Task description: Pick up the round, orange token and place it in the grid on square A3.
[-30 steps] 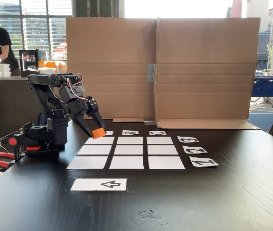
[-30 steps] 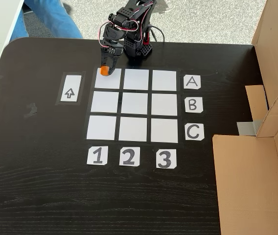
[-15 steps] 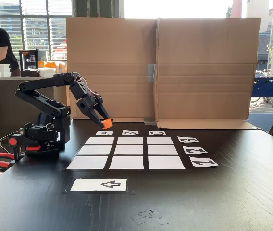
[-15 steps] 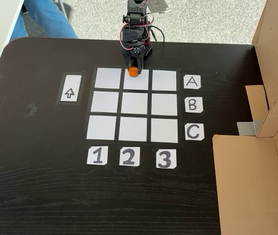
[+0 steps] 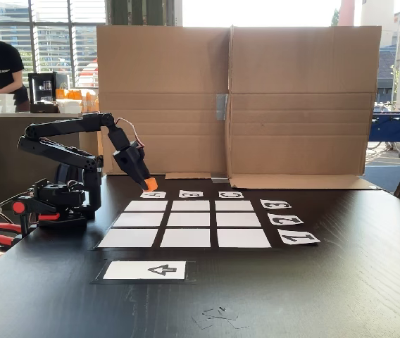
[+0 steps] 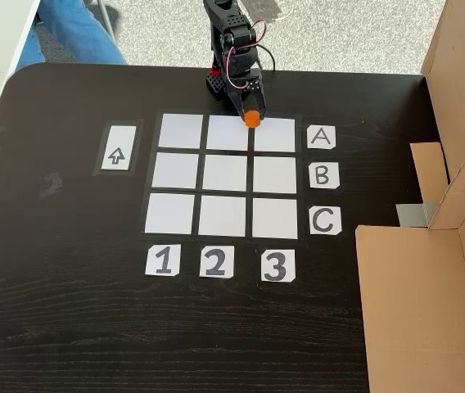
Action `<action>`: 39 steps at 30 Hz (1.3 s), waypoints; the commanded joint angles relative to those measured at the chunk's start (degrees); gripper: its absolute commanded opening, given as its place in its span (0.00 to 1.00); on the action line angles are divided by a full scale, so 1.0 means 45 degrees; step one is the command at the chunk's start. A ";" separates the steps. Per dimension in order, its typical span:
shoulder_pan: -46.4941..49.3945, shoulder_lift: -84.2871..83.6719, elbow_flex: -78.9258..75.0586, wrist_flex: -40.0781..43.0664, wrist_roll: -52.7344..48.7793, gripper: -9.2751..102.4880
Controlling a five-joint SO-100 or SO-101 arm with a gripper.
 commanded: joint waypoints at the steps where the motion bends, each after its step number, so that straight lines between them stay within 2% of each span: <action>1: -0.0449 0.0137 0.0156 -0.0352 0.0059 0.07; 22: -0.3105 -0.0781 0.2363 -0.3281 0.0957 0.07; 30: -0.3223 -0.0918 0.2930 -0.4492 0.1191 0.08; 34: -0.3164 -0.0723 0.3125 -0.4414 0.1094 0.32; 39: -0.3125 -0.0586 0.3203 -0.4336 0.1074 0.45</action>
